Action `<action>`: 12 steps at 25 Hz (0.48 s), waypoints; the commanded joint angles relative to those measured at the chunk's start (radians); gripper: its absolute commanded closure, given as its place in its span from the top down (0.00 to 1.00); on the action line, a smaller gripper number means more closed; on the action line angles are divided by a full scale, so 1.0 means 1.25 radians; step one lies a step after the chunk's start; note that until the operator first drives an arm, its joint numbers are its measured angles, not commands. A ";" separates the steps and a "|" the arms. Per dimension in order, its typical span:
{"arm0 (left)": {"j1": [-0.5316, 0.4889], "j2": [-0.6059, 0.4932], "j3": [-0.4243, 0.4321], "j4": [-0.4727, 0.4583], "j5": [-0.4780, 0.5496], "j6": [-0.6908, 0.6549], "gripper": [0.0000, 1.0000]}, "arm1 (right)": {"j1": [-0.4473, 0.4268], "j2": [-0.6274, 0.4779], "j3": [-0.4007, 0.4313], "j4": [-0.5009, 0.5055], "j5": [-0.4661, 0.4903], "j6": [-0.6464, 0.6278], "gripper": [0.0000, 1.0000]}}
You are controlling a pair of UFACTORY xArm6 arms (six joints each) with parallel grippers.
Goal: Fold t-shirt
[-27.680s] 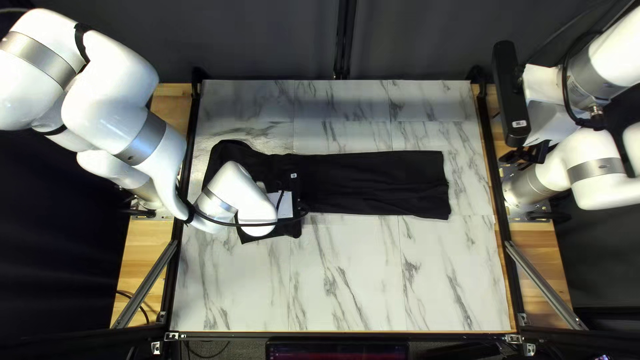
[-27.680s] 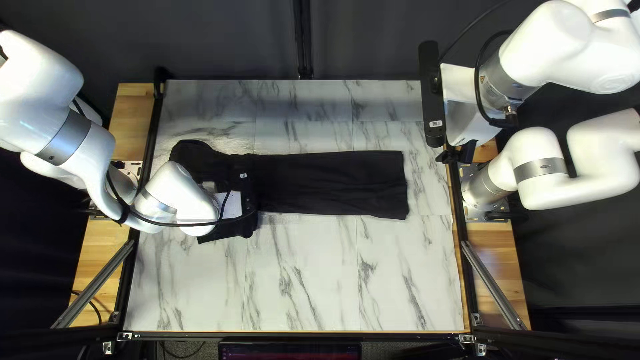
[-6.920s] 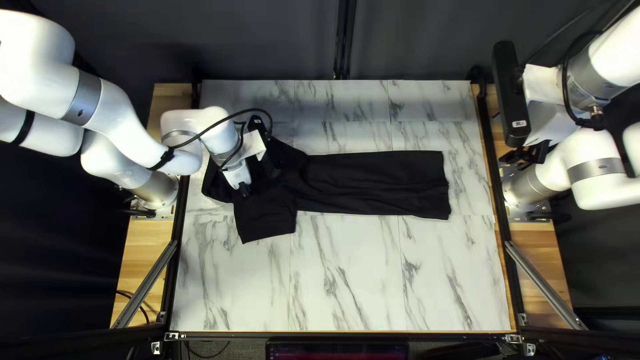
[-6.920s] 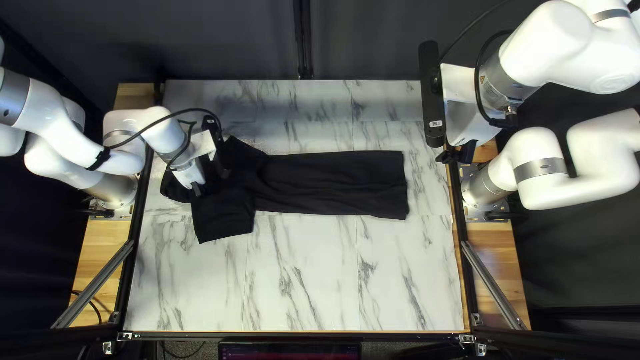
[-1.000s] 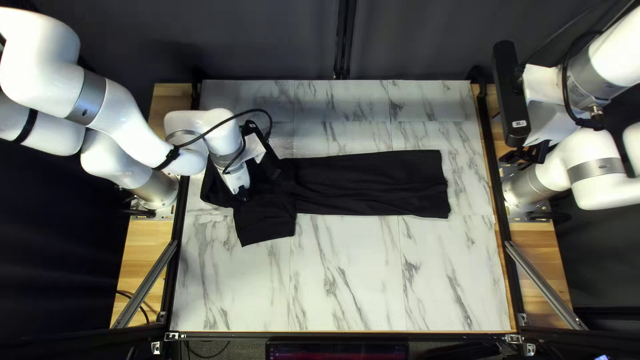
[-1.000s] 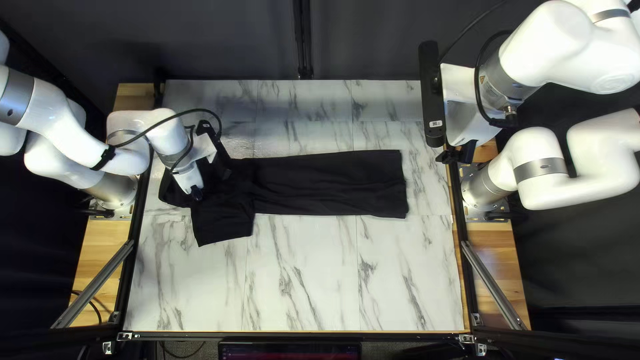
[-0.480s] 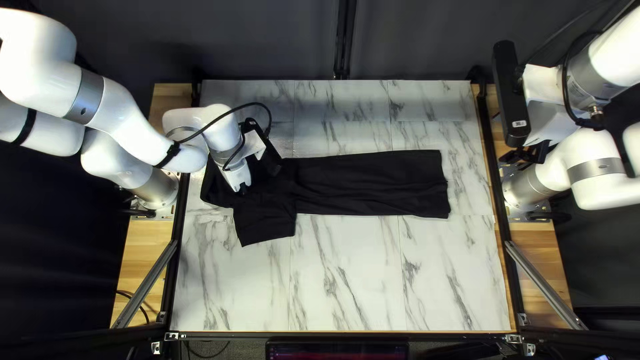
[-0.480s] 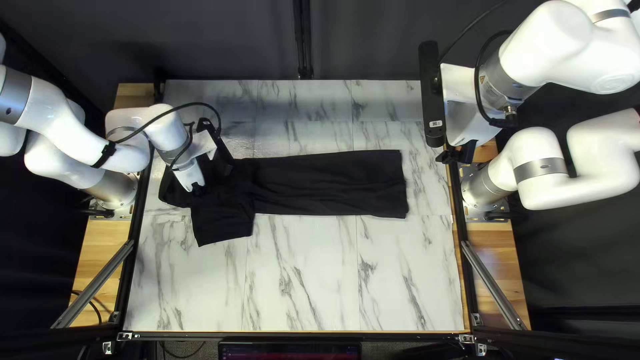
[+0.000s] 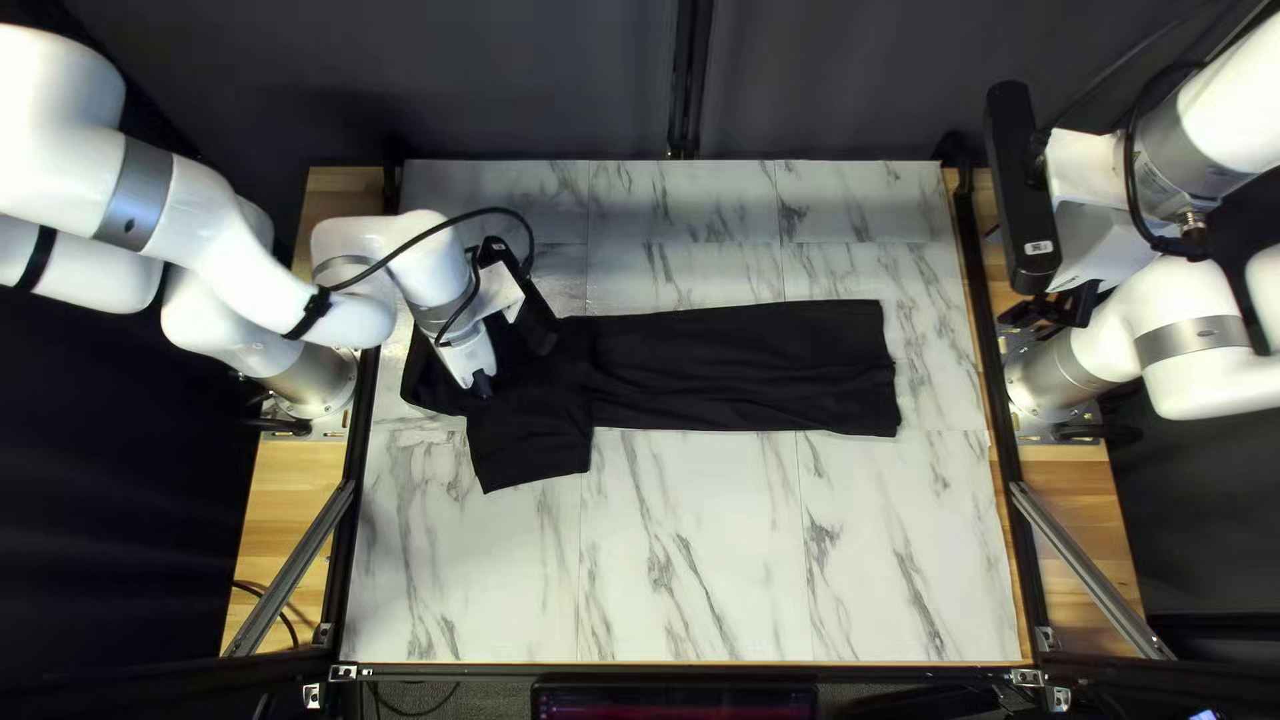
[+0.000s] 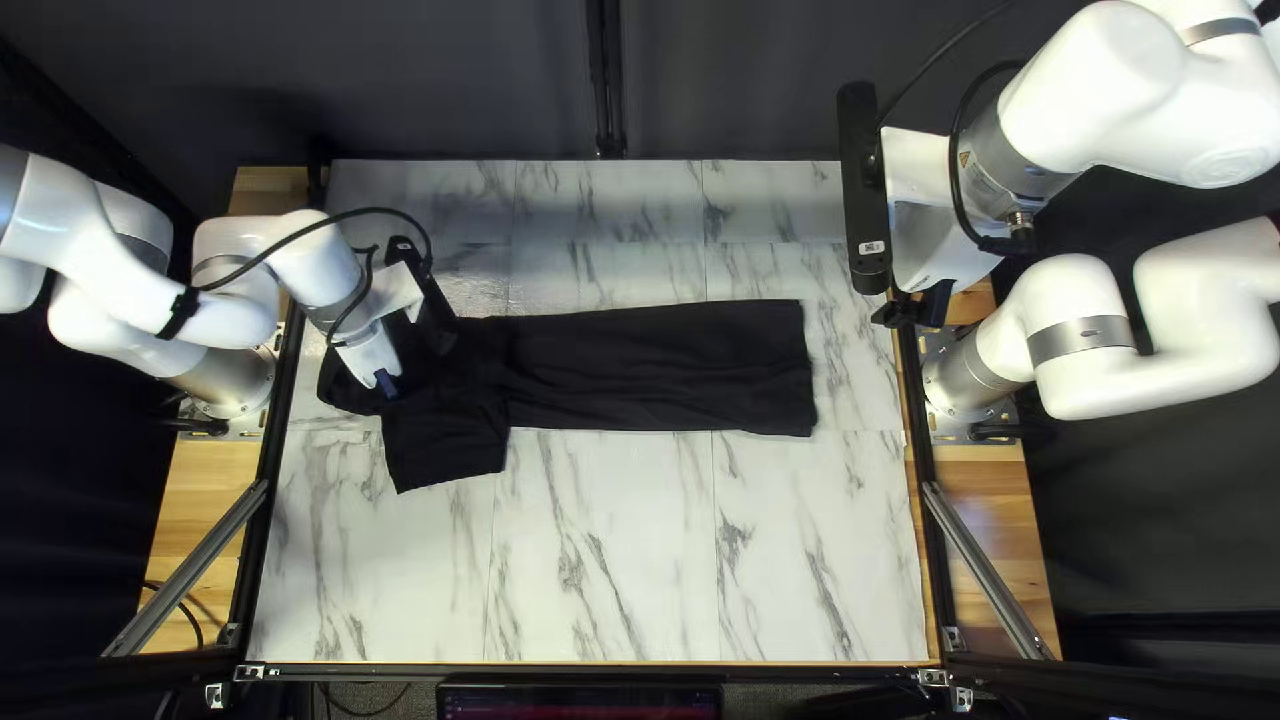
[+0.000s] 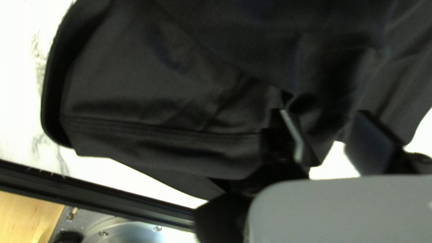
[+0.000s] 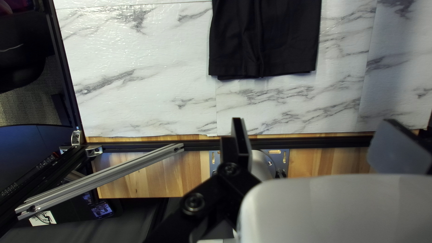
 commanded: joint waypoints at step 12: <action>-0.056 0.096 -0.047 0.016 -0.029 -0.017 1.00 | 0.000 0.000 0.000 0.000 0.000 0.000 1.00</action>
